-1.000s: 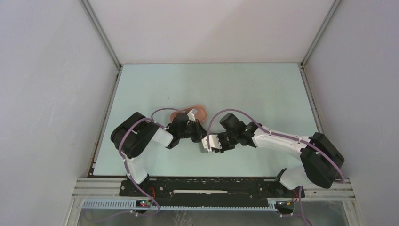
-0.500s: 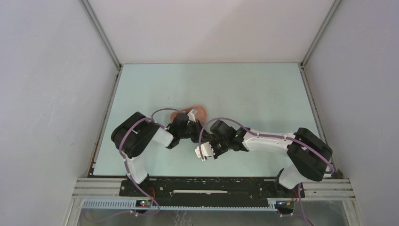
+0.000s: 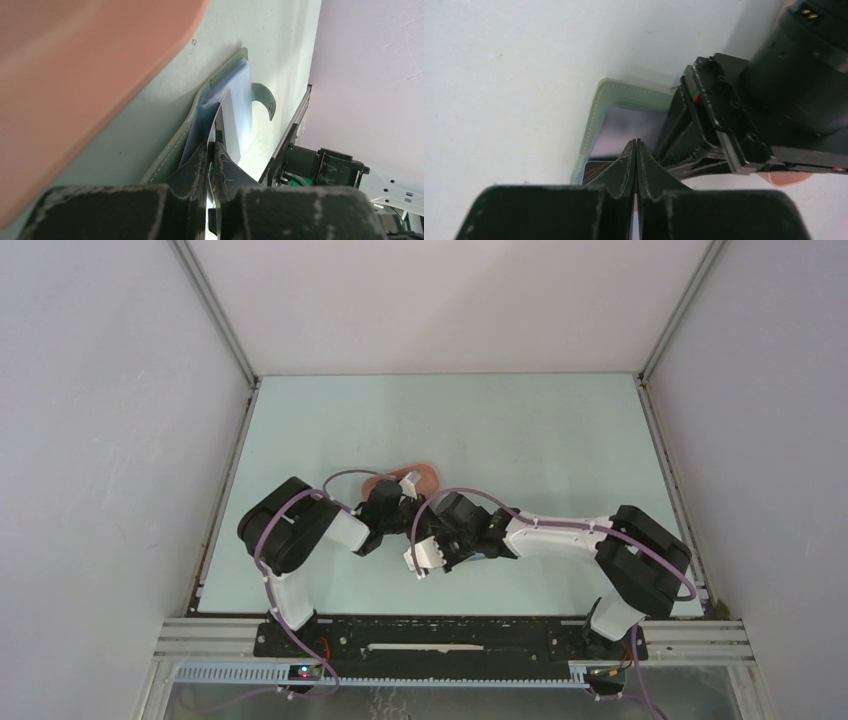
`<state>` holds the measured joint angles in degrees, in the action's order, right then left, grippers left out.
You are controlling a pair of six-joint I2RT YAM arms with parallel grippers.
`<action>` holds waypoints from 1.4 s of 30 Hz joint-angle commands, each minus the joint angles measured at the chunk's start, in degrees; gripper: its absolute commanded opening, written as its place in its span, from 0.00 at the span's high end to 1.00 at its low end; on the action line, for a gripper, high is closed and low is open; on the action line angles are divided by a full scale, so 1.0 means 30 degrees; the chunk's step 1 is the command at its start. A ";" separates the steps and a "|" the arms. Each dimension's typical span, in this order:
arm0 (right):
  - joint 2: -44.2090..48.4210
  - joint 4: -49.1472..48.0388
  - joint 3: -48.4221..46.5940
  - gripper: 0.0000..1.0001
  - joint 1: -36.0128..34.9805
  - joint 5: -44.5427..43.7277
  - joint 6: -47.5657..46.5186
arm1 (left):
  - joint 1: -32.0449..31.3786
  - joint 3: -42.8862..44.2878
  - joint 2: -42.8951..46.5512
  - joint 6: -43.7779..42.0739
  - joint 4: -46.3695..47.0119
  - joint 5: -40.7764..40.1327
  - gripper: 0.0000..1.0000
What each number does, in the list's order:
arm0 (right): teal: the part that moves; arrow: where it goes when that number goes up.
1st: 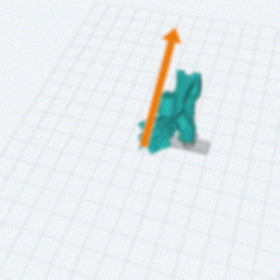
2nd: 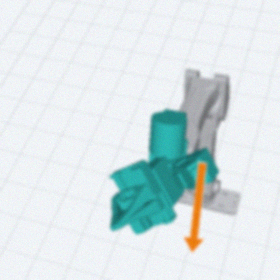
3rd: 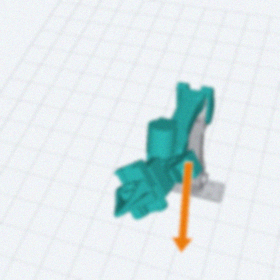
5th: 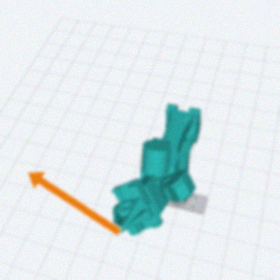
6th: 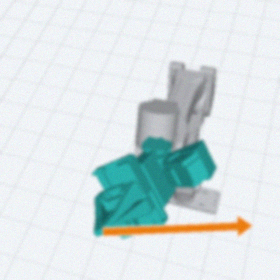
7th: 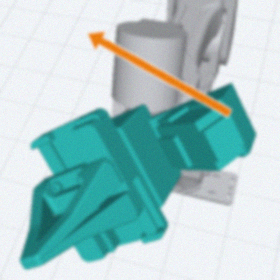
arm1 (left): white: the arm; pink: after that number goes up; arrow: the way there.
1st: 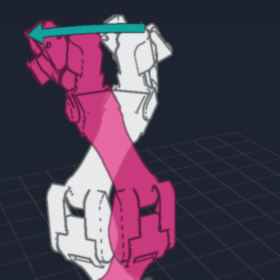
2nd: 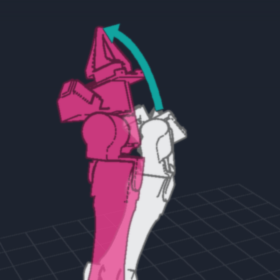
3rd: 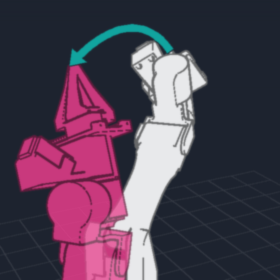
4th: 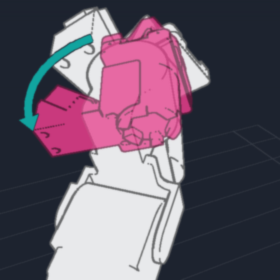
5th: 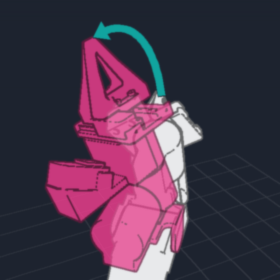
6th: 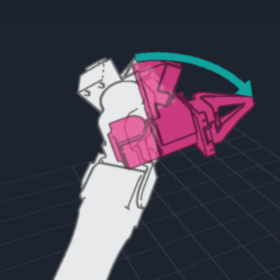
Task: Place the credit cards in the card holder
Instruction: Insert the credit card into the card holder.
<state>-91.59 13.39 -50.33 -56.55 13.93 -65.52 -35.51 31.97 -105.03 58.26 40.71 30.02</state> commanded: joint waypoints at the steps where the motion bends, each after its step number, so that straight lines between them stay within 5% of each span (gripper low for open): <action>1: -0.0676 -0.0316 -0.0539 0.92 -0.0186 -0.0709 -0.0448 | -0.0225 0.0536 -0.0490 -0.0732 -0.0811 -0.0357 0.88; 19: 0.0025 0.0835 0.0190 0.93 0.1536 -0.1245 -0.0340 | -0.0218 0.0770 -0.0584 -0.1105 -0.1458 -0.0652 0.67; 34: 0.2228 0.2032 0.0603 0.90 0.2889 0.0515 0.0972 | -0.0225 0.0807 0.0599 -0.1662 -0.2577 -0.1027 0.70; 42: 0.4558 0.3562 0.0133 0.80 0.4261 0.3316 0.4319 | -0.0209 0.0648 0.2033 -0.2035 -0.3096 -0.1272 0.71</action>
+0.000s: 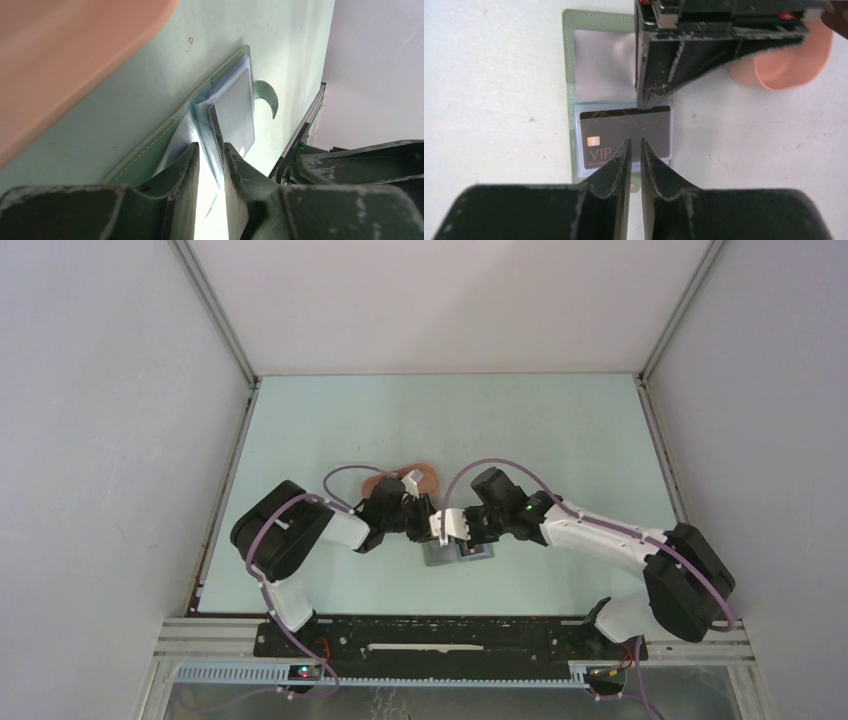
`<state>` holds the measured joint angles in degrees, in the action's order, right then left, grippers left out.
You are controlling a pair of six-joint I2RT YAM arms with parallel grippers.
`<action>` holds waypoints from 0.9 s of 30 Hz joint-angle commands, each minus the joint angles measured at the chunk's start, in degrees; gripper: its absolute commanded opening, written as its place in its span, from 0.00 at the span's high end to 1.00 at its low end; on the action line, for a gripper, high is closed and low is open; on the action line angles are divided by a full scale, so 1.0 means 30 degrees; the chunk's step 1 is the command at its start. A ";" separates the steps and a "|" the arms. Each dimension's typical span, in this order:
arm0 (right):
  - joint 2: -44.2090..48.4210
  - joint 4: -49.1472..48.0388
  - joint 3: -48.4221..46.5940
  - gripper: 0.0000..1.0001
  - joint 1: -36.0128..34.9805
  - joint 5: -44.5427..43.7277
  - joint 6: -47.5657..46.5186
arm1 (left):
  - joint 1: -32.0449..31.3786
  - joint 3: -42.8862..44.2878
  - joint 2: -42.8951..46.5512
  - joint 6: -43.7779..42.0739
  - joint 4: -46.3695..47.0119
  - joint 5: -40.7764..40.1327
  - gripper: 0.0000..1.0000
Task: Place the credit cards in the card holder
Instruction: Insert the credit card into the card holder, then turn over the card slot in the card holder.
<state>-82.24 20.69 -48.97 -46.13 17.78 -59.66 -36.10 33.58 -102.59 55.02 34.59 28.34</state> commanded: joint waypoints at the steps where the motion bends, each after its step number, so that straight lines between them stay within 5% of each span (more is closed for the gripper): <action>1: 0.1644 0.1545 -0.0530 0.79 0.1076 0.2392 0.2821 | -0.0049 0.0059 0.1472 -0.1029 -0.1131 -0.0740 0.72; 8: 0.4003 0.3677 -0.1813 0.65 0.2304 0.4264 0.5779 | -0.0495 -0.1126 0.4570 -0.2106 -0.1086 -0.1624 0.73; 11: 0.5277 0.4363 -0.2292 0.50 0.3399 0.5702 0.6767 | -0.0750 -0.1747 0.6413 -0.2931 -0.1090 -0.2210 0.73; 15: 0.6077 0.5284 -0.2632 0.19 0.6191 1.1029 0.8951 | -0.1026 -0.2543 0.9555 -0.4442 -0.1375 -0.3076 0.72; 17: 0.5754 0.5257 -0.2631 0.12 0.7131 1.3430 1.0799 | -0.1175 -0.2684 1.1125 -0.5435 -0.2030 -0.3741 0.71; 20: 0.4772 0.4570 -0.2478 0.13 0.7660 1.4508 1.2640 | -0.1355 -0.2786 1.3273 -0.6744 -0.2632 -0.4501 0.69; 27: 0.2316 0.0668 -0.0841 0.21 0.7410 1.1704 1.8931 | -0.1632 -0.3144 1.6256 -0.8090 -0.2957 -0.5561 0.64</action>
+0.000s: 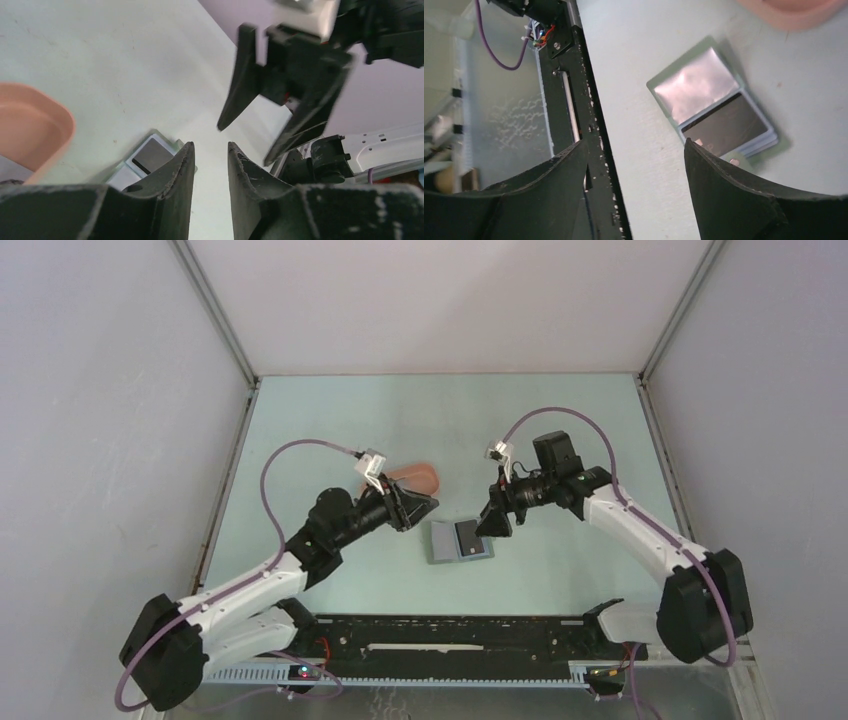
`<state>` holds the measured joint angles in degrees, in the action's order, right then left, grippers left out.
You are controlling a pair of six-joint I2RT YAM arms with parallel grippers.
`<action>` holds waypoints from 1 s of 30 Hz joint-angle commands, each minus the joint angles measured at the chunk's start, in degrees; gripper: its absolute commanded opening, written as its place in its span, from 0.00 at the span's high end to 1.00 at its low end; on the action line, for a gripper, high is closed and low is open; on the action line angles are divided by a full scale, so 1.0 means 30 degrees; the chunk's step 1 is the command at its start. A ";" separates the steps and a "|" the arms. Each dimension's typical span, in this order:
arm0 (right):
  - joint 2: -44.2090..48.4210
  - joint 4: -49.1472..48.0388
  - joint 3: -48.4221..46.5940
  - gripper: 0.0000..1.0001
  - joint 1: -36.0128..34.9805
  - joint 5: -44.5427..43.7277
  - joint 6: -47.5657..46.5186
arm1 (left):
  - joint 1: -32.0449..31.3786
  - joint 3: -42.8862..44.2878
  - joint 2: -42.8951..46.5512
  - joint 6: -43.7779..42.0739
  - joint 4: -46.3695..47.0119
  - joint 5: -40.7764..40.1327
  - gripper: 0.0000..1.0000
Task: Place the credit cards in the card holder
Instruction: Turn over the card slot in the card holder.
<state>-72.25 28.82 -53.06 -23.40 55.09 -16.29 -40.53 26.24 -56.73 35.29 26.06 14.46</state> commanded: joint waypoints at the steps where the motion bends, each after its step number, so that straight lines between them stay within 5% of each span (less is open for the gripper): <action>1: -0.1349 -0.2325 0.0581 0.22 -0.0217 -0.1189 0.5129 | -0.0190 -0.0778 0.0975 -0.1396 0.0019 -0.0858 0.64; 8: -0.3810 -0.3629 0.0606 0.29 -0.0448 -0.2249 0.7777 | -0.1316 -0.2075 -0.1340 0.0142 0.2408 -0.0733 0.66; 17: -0.6470 -0.3770 -0.0010 0.40 -0.0390 -0.2339 0.8682 | -0.2367 -0.2023 -0.6943 0.1722 0.6496 -0.1081 0.84; 23: -0.7437 -0.3138 -0.0489 0.51 -0.0287 -0.3988 0.8519 | -0.2793 -0.0782 -1.0097 0.2179 0.6375 -0.1637 0.89; 30: -0.7638 -0.2929 -0.0605 0.49 -0.0188 -0.5656 0.8564 | -0.2785 -0.0406 -1.2125 0.2825 0.5311 -0.2647 0.90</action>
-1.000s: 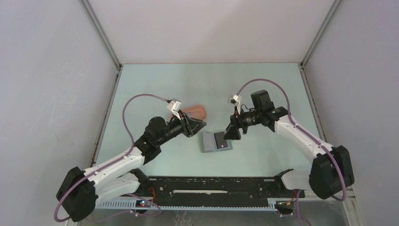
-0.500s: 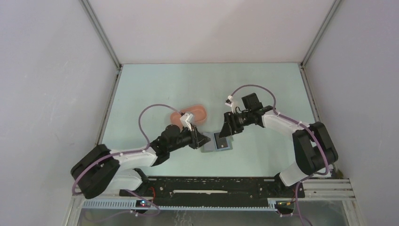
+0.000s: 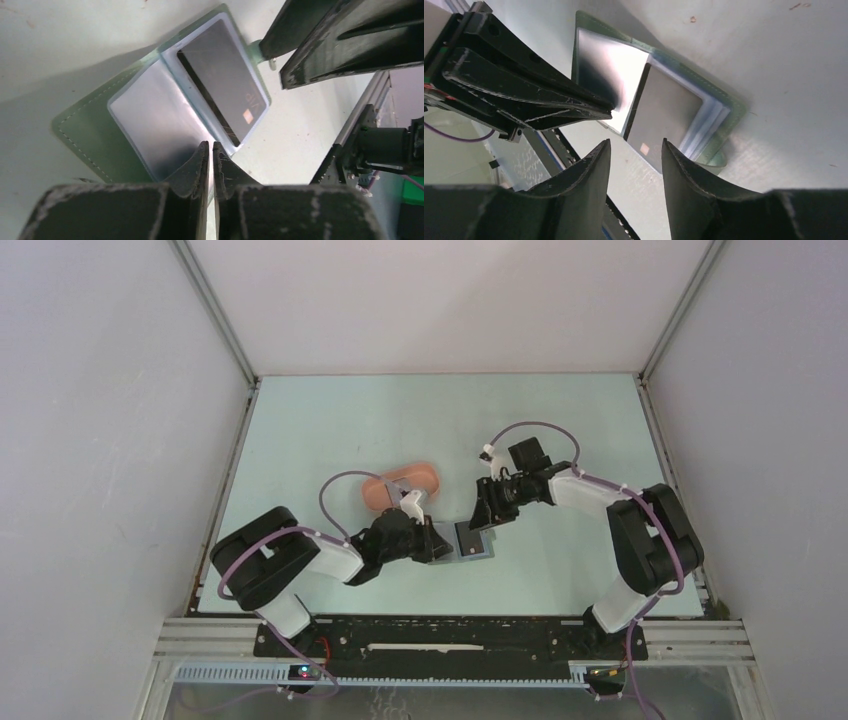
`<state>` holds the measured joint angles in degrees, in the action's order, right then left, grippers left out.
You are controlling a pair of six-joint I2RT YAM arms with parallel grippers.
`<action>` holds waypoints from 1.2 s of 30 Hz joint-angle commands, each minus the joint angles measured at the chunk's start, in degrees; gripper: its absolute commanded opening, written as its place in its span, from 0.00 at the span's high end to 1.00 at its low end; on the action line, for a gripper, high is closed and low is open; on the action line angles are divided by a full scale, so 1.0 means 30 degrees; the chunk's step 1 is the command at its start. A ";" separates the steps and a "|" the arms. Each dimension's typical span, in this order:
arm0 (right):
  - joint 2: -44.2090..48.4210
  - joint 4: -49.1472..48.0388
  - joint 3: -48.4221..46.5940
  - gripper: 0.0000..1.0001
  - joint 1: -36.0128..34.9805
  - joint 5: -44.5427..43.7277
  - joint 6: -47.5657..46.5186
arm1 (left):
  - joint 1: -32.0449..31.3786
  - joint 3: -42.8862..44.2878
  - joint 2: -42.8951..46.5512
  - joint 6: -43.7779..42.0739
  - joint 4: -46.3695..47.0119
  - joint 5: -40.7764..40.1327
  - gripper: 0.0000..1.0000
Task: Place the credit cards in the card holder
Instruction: Turn over the card slot in the card holder.
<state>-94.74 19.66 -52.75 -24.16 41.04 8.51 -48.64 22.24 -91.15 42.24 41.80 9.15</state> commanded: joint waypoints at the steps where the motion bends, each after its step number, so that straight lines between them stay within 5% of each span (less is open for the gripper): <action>1: -0.0272 0.0152 -0.0746 0.48 0.0080 -0.0950 0.0308 | -0.0083 0.1001 -0.0766 0.0510 0.0004 -0.0866 0.90; 36: -0.3047 0.0470 -0.1850 0.47 0.1206 0.2783 0.1209 | -0.0077 0.1695 -0.1315 0.0305 -0.0889 -0.0654 0.88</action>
<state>-103.00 21.41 -56.38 -21.52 45.34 10.22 -48.64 24.99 -94.74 43.57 39.83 7.70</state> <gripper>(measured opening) 0.541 0.122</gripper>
